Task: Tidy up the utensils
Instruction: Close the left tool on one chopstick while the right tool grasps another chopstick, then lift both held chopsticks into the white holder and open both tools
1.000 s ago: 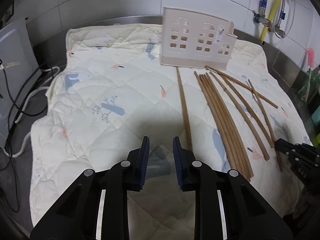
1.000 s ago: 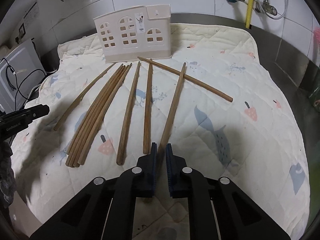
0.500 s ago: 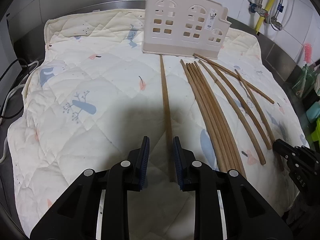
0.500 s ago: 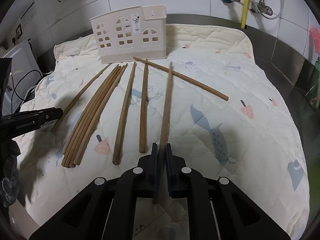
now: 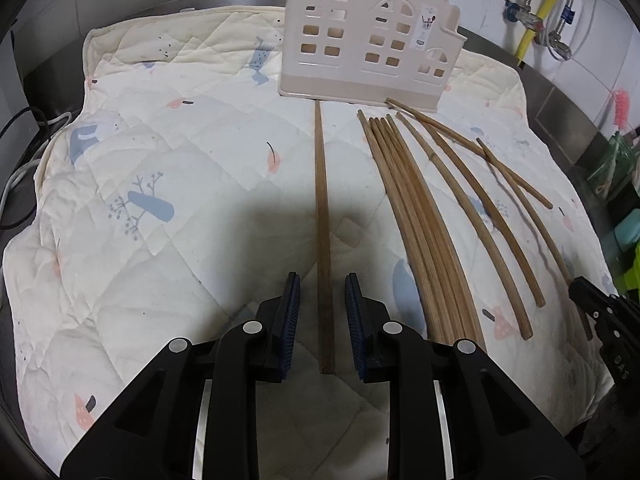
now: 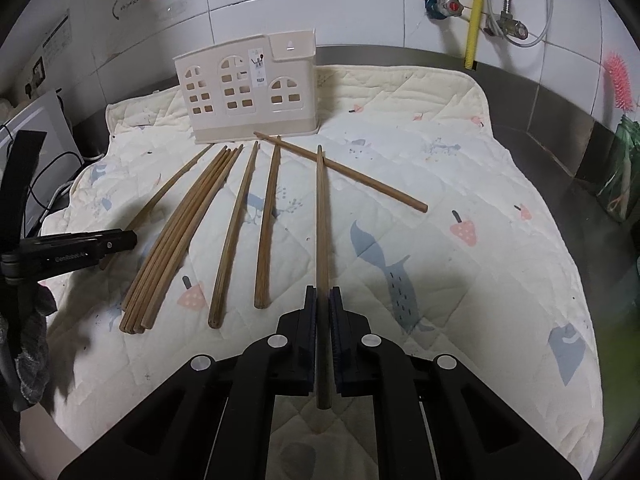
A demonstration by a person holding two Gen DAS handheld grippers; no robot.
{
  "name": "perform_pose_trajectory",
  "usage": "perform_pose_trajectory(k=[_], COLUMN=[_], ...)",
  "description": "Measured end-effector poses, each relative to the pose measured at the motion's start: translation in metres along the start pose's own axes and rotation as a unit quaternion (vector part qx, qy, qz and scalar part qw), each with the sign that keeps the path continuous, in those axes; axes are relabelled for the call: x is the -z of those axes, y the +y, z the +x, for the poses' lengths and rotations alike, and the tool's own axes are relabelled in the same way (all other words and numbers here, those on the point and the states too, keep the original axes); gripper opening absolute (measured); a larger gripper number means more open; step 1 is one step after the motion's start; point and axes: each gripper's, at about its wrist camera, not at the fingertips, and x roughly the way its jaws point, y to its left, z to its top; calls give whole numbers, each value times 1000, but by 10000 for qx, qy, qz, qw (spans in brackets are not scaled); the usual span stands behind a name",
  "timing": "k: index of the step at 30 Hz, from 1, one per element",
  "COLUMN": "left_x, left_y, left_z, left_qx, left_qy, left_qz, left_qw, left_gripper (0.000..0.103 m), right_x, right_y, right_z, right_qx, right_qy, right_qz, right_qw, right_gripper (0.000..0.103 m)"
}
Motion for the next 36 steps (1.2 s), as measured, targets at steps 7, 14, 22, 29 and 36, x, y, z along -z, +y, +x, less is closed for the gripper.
perform_pose_trajectory(k=[7, 14, 22, 29, 36], left_x=[-3, -17, -51, -93, -131], left_y=[4, 4, 7, 1, -12], left_z=[-12, -56, -92, -113, -147], left_qx=[-41, -2, 16, -116, 94], left_qy=[-151, -610, -1012, -1239, -1539], left_qz=[-64, 1, 132, 420, 584], left_qw=[9999, 9981, 9948, 9913, 9863], left_gripper=[6, 6, 6, 6, 6], right_x=[-10, -40, -95, -161, -233], right_y=[0, 3, 2, -1, -11], right_z=[-15, -35, -49, -49, -69], right_qx=[26, 94, -150, -365, -806], right_qy=[-252, -644, -917, -839, -742], right_qz=[-44, -305, -582, -855, -801], right_qw=[9997, 9974, 9940, 9921, 9907], right_gripper=[7, 7, 6, 6, 6])
